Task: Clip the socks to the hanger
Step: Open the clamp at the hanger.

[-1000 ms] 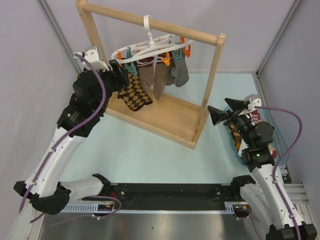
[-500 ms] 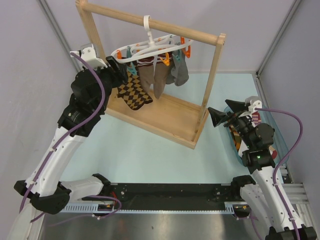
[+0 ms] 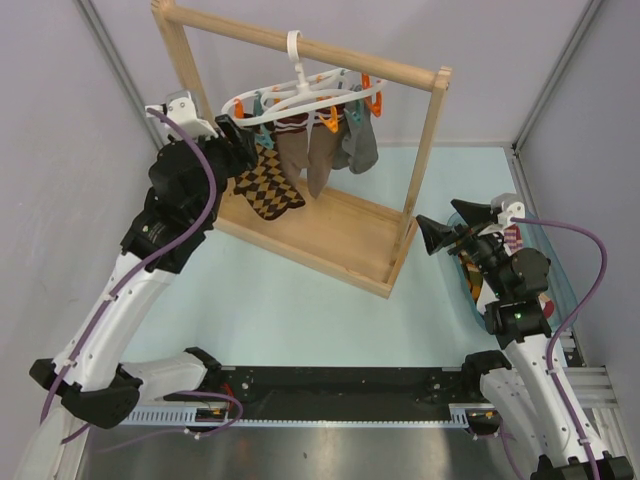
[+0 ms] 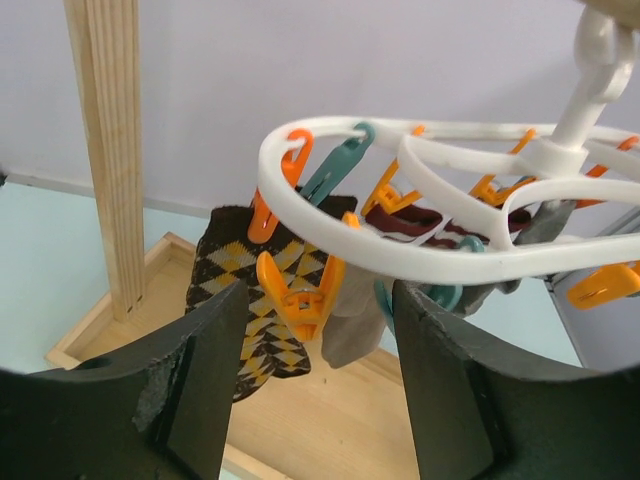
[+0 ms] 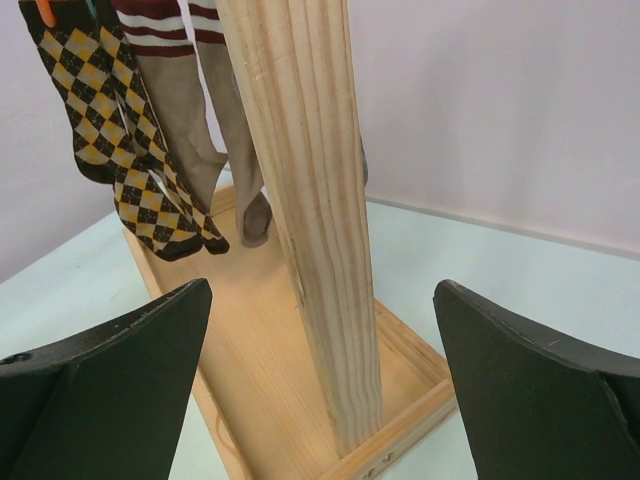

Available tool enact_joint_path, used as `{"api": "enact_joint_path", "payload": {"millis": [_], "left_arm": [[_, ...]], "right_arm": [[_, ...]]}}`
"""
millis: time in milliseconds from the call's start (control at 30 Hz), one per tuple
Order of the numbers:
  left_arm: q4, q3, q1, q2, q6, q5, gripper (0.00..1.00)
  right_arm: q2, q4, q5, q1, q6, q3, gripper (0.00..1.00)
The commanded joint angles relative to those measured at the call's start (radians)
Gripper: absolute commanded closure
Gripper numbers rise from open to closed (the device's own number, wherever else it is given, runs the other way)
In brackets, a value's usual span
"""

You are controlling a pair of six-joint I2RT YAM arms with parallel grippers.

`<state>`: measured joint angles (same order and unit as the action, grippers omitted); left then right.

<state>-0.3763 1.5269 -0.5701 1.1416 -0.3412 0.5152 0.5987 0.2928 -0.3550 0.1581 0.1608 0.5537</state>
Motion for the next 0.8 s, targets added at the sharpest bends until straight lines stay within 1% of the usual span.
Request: {"api": "enact_joint_path", "payload": {"millis": [0,100,267,767], "left_arm": [[0.031,-0.034,-0.001,-0.032,-0.013,0.02,0.36],[0.037,-0.051,0.025,-0.045,-0.03,-0.012,0.37],[0.054,-0.048,0.038,-0.048,-0.025,-0.063,0.38],[0.071,-0.019,0.047,-0.02,0.001,-0.086,0.39]], "right_arm": [[-0.016,0.002,0.004,-0.005,-0.01,0.0,0.0],[-0.014,-0.001,0.005,-0.005,-0.01,0.002,0.0],[-0.017,-0.001,0.004,-0.005,-0.009,0.002,0.0],[-0.022,-0.001,-0.002,-0.005,-0.009,0.002,0.0]]}}
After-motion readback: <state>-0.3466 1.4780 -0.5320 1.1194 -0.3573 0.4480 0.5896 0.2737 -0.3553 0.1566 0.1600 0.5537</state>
